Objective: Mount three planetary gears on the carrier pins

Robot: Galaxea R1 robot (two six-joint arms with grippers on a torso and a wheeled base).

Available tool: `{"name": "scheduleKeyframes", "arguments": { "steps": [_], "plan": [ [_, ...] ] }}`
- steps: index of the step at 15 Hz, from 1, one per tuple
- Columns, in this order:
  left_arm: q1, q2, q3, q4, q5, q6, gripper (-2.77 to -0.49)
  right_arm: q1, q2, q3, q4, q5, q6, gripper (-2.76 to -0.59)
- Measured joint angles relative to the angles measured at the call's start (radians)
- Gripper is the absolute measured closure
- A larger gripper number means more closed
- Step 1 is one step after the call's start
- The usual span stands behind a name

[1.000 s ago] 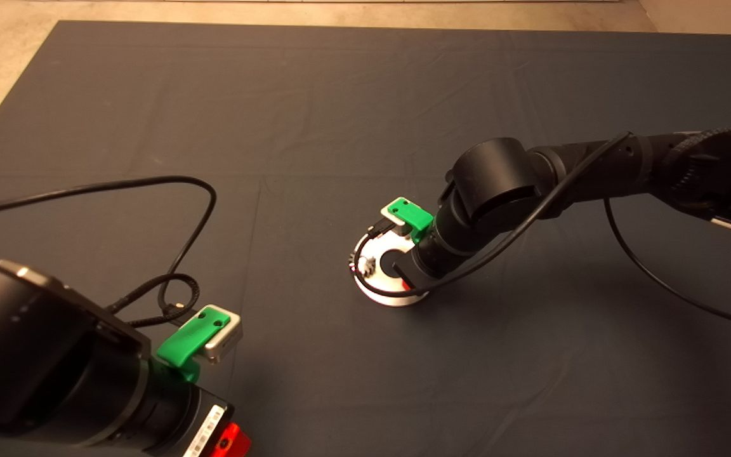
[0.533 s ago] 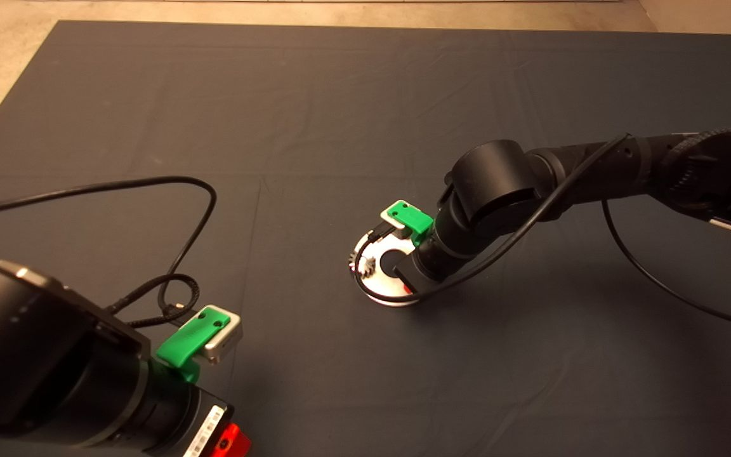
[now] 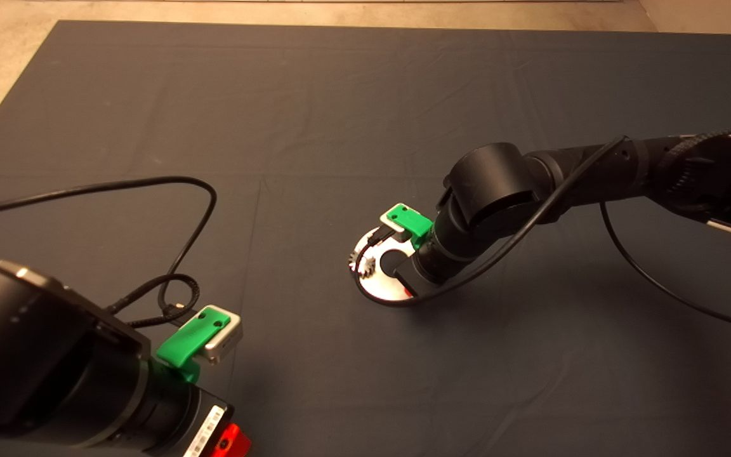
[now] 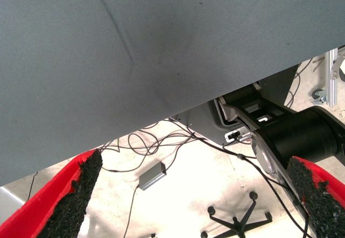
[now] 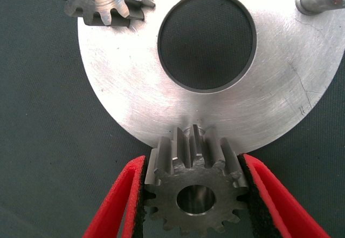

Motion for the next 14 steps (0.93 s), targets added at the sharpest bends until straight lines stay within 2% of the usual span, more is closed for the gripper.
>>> {"name": "scheduleKeyframes", "arguments": {
  "steps": [14],
  "plan": [
    [0.000, 0.000, 0.013, -0.005, 0.000, -0.004, -2.48, -0.001, 0.000, 0.000, 0.000, 0.000, -0.001, -1.05]
  ]
}}
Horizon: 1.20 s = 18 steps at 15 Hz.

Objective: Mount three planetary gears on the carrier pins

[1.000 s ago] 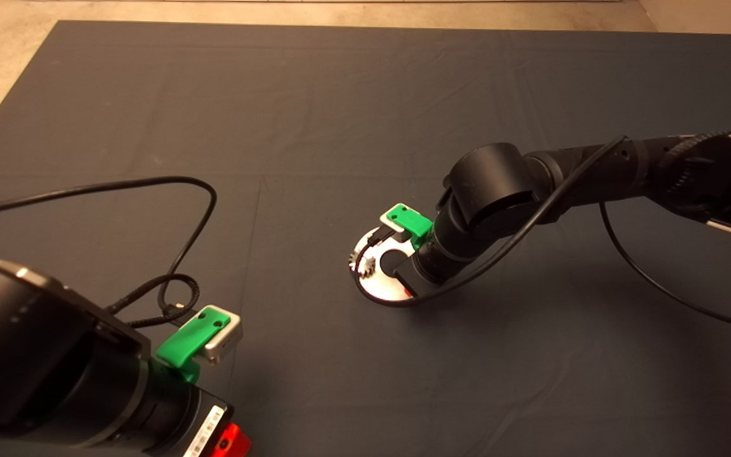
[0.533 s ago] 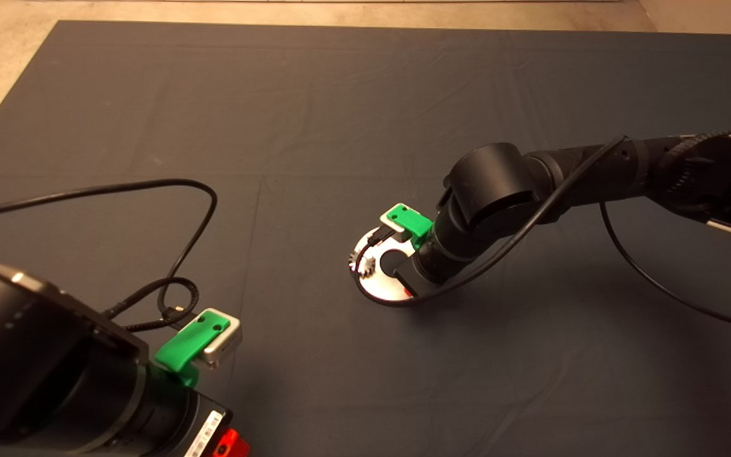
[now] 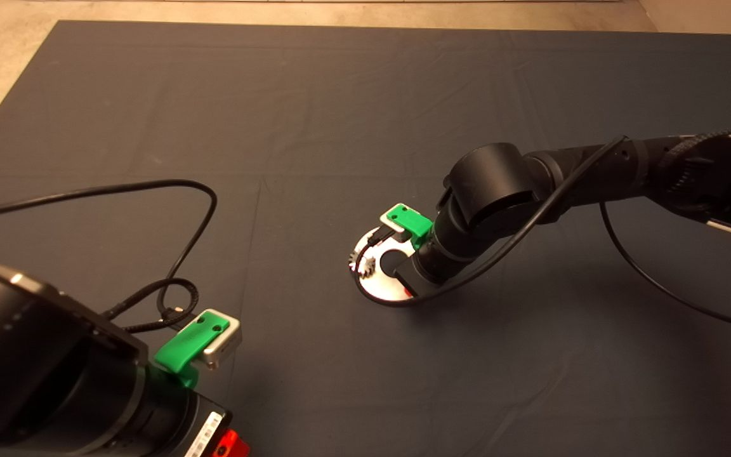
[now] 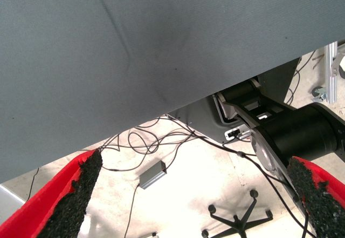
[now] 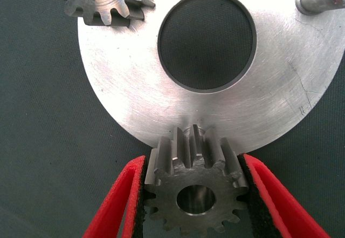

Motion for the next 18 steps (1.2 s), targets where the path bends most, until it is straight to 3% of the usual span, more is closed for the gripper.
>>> {"name": "scheduleKeyframes", "arguments": {
  "steps": [6, 11, 18],
  "plan": [
    [0.000, 0.000, 0.004, -0.003, 0.000, 0.000, -2.48, -0.007, 0.007, 0.011, -0.002, -0.009, -0.006, -1.05],
    [0.000, 0.000, 0.005, -0.003, 0.000, -0.001, -2.48, -0.027, 0.039, 0.012, -0.001, -0.001, -0.011, -1.06],
    [0.000, 0.000, 0.005, -0.008, 0.000, -0.004, -2.48, -0.027, 0.044, 0.012, -0.001, -0.001, -0.016, -1.06]
  ]
}}
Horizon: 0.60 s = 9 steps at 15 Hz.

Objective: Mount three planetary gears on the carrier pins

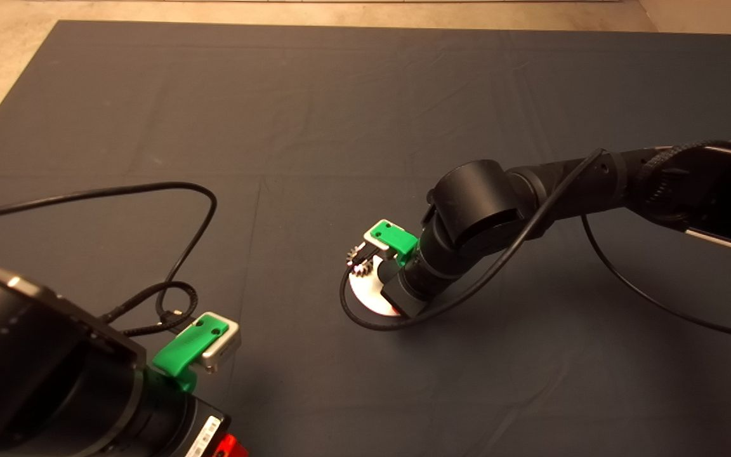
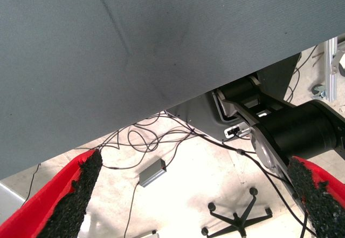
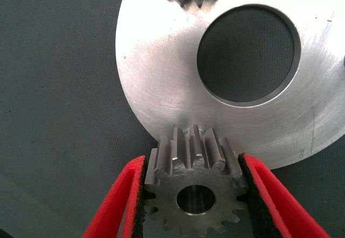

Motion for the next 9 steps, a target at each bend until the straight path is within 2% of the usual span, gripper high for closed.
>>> {"name": "scheduleKeyframes", "arguments": {
  "steps": [9],
  "plan": [
    [0.000, 0.000, 0.000, 0.000, 0.000, 0.000, -2.48, 0.000, -0.004, 0.000, 0.000, 0.003, -0.001, -1.18]
  ]
}}
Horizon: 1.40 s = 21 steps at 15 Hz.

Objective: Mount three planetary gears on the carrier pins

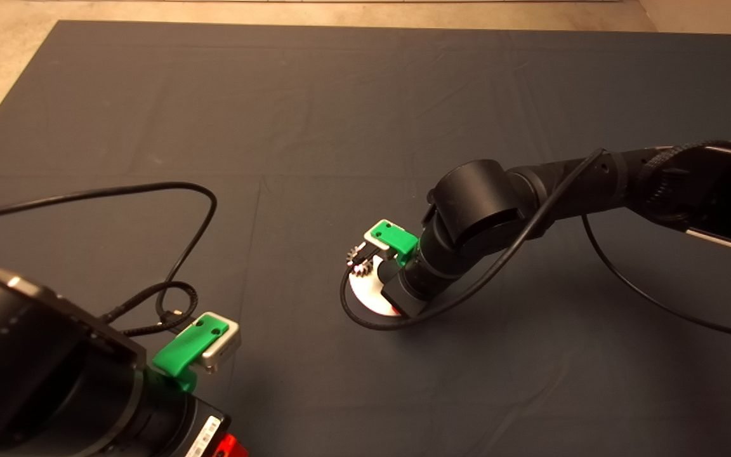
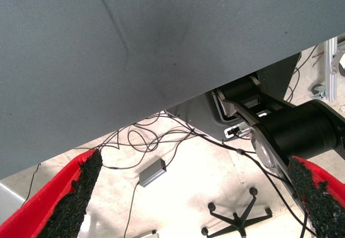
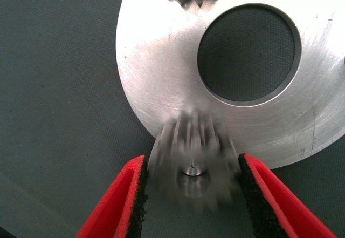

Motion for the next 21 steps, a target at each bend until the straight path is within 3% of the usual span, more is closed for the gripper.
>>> {"name": "scheduleKeyframes", "arguments": {
  "steps": [7, 13, 17, 21],
  "plan": [
    [0.000, 0.000, 0.000, -0.002, 0.000, 0.000, -2.48, 0.009, -0.029, 0.000, 0.001, 0.005, 0.000, -1.45],
    [0.000, 0.000, 0.000, -0.003, 0.000, 0.000, -2.48, 0.100, -0.049, 0.016, 0.008, 0.006, 0.005, -1.74],
    [0.000, 0.000, 0.000, -0.003, 0.000, -0.009, -2.48, 0.108, -0.111, 0.027, 0.020, 0.010, 0.025, -1.87],
    [0.007, 0.000, 0.000, -0.003, 0.000, -0.024, -2.48, 0.111, -0.158, -0.034, 0.020, 0.005, 0.055, -2.02]
  ]
}}
